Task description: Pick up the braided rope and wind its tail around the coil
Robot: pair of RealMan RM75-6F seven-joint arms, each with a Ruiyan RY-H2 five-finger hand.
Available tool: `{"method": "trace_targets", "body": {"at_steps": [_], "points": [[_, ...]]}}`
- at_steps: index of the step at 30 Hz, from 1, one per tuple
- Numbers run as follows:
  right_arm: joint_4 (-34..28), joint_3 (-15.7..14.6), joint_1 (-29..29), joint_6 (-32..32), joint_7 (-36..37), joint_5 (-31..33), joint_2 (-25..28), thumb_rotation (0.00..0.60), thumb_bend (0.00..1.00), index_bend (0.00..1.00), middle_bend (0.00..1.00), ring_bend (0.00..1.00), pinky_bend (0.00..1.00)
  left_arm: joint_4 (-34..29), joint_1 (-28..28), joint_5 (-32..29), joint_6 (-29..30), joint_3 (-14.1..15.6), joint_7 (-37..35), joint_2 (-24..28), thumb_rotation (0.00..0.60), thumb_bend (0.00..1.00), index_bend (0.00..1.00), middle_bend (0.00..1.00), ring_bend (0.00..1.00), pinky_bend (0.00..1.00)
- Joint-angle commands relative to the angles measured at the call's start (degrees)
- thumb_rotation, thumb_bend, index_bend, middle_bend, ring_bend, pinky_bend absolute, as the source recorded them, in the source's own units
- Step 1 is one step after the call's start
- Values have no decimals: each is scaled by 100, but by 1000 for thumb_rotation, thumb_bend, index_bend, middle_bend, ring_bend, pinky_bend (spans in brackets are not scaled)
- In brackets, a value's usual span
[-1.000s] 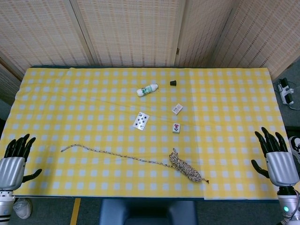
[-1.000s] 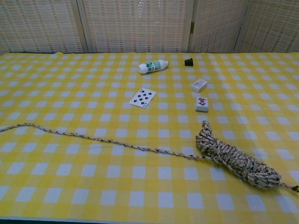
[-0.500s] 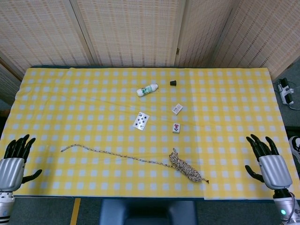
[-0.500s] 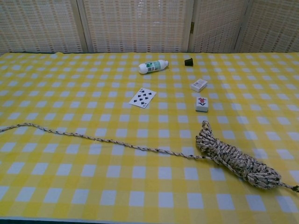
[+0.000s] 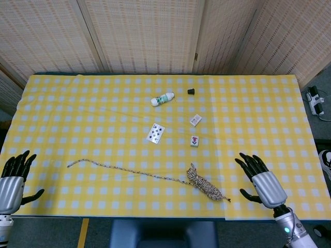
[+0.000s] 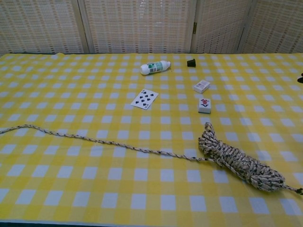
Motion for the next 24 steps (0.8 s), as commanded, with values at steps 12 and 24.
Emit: {"method": "trace_targets", "body": {"at_steps": [12,24], "points": [[-40,13,740,-1274,-477,310,-827,600,305,0,0,0,0,-55,13,72,-32,58,-116,68,600,173,127,8,11,0],[563,55,890,-1340,-777,510,-1681,600,235,0,0,0,0,-42,11,80,-79,80,-166,71,600,173,130,8,11,0]]}}
